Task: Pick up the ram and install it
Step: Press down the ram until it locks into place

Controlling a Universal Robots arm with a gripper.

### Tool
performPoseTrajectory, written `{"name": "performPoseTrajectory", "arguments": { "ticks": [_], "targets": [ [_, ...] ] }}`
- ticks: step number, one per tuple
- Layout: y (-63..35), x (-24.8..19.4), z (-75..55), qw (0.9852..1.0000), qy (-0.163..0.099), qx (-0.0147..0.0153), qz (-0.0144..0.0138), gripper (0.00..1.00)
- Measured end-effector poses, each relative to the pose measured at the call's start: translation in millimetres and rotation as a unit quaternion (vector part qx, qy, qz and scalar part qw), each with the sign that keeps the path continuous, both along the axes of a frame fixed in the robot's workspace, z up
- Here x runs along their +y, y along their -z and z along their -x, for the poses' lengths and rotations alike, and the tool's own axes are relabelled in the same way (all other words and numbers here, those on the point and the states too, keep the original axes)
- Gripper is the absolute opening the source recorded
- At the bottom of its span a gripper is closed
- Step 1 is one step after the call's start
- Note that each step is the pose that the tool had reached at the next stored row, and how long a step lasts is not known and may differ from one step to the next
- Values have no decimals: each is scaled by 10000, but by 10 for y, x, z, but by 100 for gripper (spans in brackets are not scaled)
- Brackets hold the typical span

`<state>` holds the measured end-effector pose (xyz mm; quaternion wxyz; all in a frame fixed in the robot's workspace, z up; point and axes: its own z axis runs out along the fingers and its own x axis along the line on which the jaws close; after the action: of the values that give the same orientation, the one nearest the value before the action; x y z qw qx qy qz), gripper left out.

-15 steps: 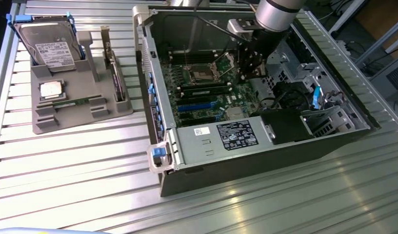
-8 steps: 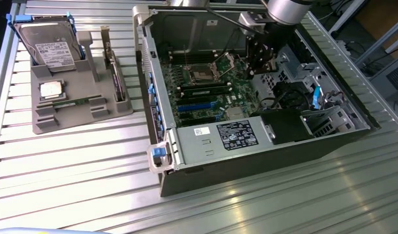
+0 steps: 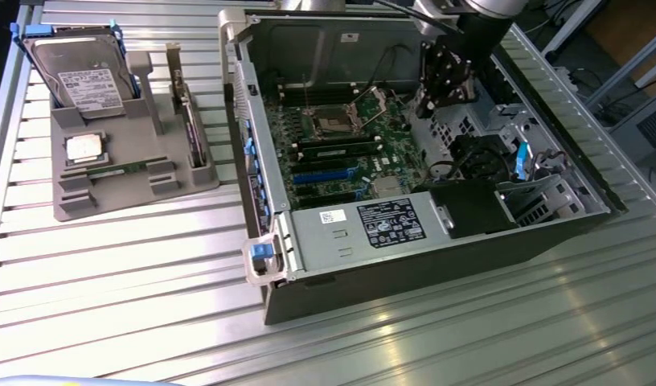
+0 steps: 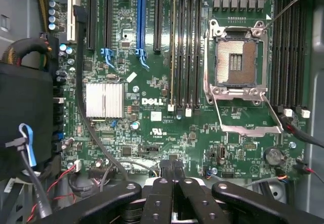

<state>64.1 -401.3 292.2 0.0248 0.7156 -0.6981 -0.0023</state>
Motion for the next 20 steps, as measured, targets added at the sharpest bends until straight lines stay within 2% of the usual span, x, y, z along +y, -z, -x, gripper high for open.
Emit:
{"name": "performPoseTrajectory", "arguments": {
  "ticks": [1, 6, 17, 20],
  "targets": [
    [-94, 0, -3, 10000, 1, 0, 1, 11],
    [-257, 0, -5, 10000, 0, 0, 1, 11],
    [-261, 0, -5, 10000, 2, 0, 0, 11],
    [-261, 0, -5, 9998, 180, 0, 4, 11]
  ]
}}
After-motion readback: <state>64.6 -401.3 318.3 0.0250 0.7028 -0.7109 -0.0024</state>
